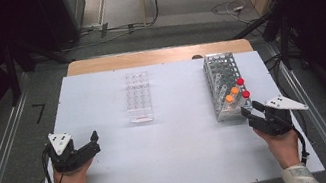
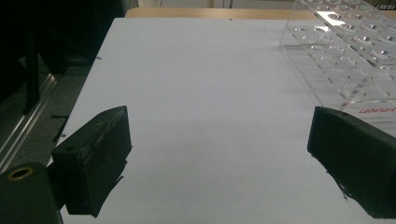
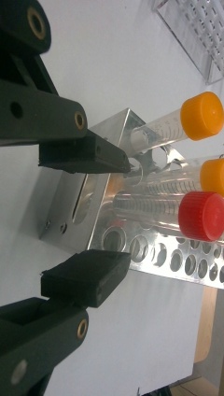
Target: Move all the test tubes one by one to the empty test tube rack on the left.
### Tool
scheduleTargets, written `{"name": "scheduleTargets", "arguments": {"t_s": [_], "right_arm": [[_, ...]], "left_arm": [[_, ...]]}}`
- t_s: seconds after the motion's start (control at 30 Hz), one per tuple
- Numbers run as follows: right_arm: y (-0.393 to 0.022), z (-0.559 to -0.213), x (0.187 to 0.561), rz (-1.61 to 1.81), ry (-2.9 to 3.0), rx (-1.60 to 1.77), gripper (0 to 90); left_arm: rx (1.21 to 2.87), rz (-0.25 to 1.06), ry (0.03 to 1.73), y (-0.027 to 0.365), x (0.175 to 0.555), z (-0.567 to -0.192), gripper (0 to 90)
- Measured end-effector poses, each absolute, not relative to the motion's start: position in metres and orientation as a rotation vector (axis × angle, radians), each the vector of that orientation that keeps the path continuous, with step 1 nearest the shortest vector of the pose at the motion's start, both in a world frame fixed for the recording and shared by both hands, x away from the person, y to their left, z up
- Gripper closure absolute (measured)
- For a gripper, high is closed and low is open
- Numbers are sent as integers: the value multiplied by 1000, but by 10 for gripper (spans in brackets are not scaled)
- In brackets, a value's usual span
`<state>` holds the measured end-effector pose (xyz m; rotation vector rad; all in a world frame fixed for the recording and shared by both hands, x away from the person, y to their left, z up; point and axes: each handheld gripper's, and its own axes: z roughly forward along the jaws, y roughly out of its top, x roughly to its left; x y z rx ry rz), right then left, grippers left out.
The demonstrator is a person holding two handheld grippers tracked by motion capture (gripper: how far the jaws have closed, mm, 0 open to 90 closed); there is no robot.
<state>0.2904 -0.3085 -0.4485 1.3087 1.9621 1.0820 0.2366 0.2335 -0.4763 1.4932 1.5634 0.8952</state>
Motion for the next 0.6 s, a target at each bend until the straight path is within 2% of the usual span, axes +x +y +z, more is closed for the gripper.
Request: {"name": "scheduleTargets", "arguments": {"t_s": [0.6], "right_arm": [[-300, -451, 312, 1112, 1968, 1315, 664]], "left_arm": [[1491, 896, 1566, 234, 236, -476, 65]]}}
